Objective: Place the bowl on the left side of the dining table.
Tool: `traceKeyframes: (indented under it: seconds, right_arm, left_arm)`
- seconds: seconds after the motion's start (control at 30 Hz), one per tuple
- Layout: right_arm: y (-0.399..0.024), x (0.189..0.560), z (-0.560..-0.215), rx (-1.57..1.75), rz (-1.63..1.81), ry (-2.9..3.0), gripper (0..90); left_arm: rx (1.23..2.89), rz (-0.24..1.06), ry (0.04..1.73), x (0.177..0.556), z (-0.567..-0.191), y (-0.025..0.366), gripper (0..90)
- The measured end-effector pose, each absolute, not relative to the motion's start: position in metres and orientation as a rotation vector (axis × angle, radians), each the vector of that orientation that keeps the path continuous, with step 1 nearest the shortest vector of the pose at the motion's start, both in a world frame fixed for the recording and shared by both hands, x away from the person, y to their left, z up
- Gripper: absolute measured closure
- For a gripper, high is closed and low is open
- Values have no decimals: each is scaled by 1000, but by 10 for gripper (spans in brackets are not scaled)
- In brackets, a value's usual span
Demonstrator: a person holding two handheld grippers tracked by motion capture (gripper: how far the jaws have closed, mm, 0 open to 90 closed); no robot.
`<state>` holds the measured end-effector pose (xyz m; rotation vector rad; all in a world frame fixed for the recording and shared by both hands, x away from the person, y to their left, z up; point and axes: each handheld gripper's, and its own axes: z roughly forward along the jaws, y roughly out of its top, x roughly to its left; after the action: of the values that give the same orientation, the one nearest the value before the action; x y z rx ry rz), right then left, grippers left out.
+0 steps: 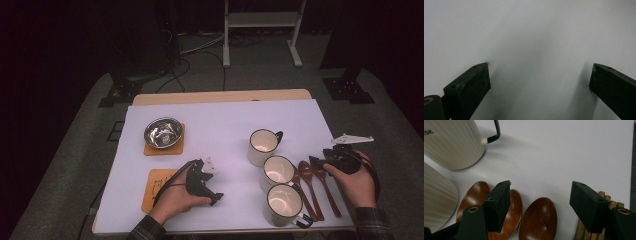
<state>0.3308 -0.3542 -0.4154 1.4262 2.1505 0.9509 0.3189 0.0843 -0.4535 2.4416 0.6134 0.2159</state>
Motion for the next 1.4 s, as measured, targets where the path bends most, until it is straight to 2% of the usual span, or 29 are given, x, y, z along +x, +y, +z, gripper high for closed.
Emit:
traceKeyframes:
  seconds: [0.27, 1.03, 1.4]
  right_arm:
    - [-358, 318, -420, 1440, 921, 2155, 354]
    - [-368, 281, -438, 1537, 871, 2183, 526]
    - [-365, 278, -444, 1543, 831, 2213, 632]
  left_arm:
    - [2448, 214, 612, 319, -453, 84, 19]
    - [2461, 215, 617, 320, -452, 82, 19]
    - [2464, 214, 619, 320, -452, 82, 20]
